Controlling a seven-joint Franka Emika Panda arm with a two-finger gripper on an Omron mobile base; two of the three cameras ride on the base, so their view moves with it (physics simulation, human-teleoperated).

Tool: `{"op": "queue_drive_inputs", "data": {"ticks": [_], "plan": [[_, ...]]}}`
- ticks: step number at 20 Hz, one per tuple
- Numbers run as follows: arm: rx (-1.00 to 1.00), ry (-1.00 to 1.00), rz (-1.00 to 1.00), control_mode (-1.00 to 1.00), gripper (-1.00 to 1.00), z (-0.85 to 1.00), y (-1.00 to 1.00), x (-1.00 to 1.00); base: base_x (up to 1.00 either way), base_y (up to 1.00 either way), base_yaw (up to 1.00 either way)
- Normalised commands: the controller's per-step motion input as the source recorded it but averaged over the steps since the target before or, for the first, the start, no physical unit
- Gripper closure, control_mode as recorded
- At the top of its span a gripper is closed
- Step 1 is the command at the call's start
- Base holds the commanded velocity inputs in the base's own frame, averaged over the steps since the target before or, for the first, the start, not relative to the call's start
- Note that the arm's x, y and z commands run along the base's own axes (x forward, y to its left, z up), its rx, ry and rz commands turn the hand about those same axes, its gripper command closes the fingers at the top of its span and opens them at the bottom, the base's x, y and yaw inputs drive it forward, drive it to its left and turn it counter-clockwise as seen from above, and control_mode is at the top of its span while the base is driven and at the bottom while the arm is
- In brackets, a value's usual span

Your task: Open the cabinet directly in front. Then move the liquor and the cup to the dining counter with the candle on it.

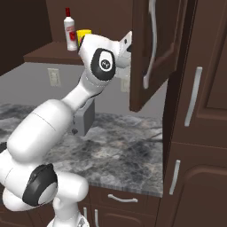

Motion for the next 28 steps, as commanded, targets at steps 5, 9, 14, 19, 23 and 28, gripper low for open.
{"op": "queue_drive_inputs", "data": {"ticks": [5,9,14,19,23,28], "plan": [[0.07,-0.02,-0.02,-1.00,-1.00,0.00,-0.66,0.13,0.00,0.00,0.00],[0.01,-0.05,0.00,-1.00,-1.00,0.00,0.15,-0.25,0.00,0.00,0.00],[0.00,-0.14,0.00,-1.00,-1.00,0.02,1.00,-0.30,0.00,0.00,0.00],[0.04,-0.13,0.00,-1.00,-1.00,0.07,1.00,-0.32,0.00,0.00,0.00],[0.11,-0.09,0.00,-1.00,-1.00,0.12,1.00,-0.10,0.00,0.00,0.00],[0.28,-0.06,0.04,-1.00,-1.00,0.23,0.58,-0.01,0.00,0.00,0.00]]}}
